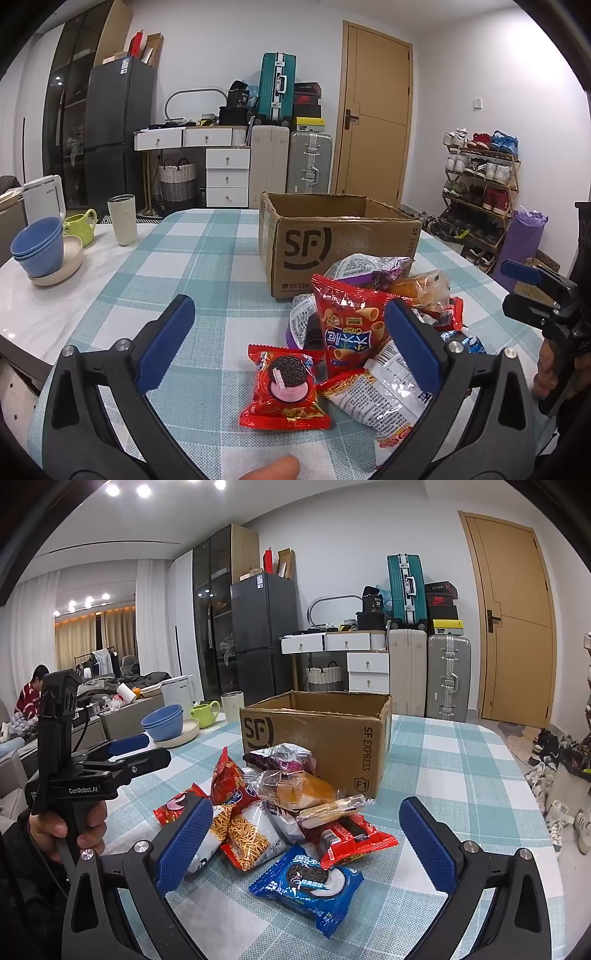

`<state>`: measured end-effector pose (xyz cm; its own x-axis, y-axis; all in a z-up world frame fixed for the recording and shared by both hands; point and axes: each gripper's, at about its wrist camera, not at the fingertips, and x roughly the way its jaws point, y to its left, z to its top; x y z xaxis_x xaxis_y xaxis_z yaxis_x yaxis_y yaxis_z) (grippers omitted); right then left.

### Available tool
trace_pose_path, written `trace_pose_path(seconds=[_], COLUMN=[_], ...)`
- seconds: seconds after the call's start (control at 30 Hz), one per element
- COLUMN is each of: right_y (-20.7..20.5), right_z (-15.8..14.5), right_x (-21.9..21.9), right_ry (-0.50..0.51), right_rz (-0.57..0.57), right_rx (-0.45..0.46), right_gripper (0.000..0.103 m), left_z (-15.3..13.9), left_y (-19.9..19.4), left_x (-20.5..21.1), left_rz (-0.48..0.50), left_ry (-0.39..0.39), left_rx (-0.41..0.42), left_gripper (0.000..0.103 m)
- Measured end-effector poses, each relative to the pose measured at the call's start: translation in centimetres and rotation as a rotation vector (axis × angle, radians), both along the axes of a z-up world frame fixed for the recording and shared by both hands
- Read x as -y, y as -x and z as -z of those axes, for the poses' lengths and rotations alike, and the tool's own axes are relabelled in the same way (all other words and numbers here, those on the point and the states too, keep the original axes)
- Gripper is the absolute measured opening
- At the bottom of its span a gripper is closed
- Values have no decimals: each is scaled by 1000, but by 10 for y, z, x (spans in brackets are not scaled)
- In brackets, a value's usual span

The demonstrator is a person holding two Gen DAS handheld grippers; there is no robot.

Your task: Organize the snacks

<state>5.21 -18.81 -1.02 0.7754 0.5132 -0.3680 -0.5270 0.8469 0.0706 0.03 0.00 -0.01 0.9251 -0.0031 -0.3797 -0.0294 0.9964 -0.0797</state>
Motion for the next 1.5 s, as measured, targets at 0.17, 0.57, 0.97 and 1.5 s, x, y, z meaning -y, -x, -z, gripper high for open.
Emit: trace_pose_path(seconds=[0.17, 0.57, 0.97, 1.5], right_y=[0, 0, -1, -1], right_z=[0, 0, 0, -1], right_x=[0, 0, 0, 0], right_ry=[0, 0, 0, 0], right_rz=[0, 0, 0, 1], right_rx=[-1, -3, -4, -6], right_gripper=[103, 103, 103, 103], left_z=[0, 0, 0, 0], left_y=[1, 0, 0, 0], left_x=[0, 0, 0, 0], left_rz=[-5, -3, -3, -2], left_ry=[2, 2, 2, 2], left_rx=[10, 3, 2, 1], left_gripper=[103, 103, 103, 103])
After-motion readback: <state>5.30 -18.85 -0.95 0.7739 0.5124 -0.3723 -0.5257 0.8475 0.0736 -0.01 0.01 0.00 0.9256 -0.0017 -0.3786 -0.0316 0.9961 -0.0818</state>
